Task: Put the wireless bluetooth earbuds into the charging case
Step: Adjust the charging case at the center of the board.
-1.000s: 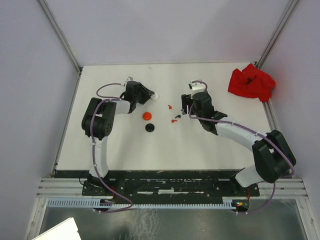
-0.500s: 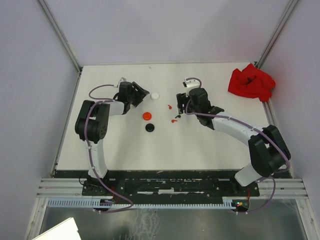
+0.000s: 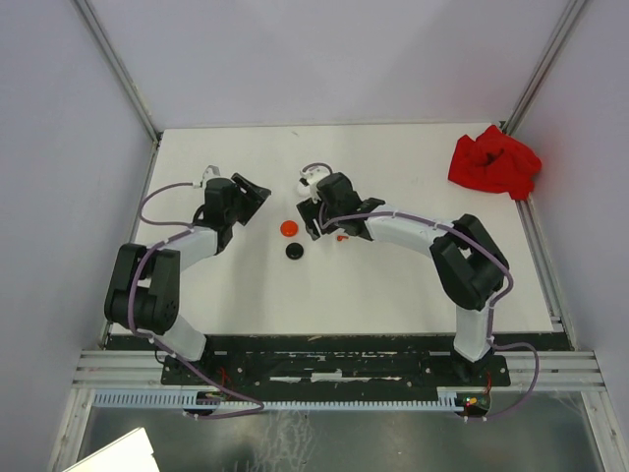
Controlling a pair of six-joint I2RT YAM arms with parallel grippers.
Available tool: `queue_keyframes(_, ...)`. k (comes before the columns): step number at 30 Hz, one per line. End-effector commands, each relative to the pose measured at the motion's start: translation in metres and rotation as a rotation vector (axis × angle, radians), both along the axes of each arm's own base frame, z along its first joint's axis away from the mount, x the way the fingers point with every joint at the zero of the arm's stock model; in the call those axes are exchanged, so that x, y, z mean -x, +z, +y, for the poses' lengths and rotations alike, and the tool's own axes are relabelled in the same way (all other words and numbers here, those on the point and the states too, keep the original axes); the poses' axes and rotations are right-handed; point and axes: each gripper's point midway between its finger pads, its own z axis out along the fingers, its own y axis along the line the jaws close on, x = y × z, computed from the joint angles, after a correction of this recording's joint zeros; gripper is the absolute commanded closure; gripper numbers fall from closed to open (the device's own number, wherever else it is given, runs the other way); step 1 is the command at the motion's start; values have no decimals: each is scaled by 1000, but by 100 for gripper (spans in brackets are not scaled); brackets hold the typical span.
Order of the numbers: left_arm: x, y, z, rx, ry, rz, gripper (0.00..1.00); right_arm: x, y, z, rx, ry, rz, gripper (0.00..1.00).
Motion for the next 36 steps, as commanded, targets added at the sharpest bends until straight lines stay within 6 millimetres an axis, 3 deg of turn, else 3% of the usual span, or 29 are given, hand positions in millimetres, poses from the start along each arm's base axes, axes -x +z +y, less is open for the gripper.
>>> queue_keyframes(1, 2, 25, 13, -34, 5, -77, 30, -5, 1, 23, 19, 31, -9, 24)
queue_keyframes(12, 12, 32, 36, 7, 30, -97, 30, -10, -13, 58, 80, 62, -15, 24)
queue_keyframes(19, 17, 31, 46, 13, 38, -95, 30, -26, -19, 47, 144, -49, -40, 23)
queue_keyframes(36, 18, 33, 52, 40, 39, -104, 30, -29, -40, 41, 206, -65, -27, 22)
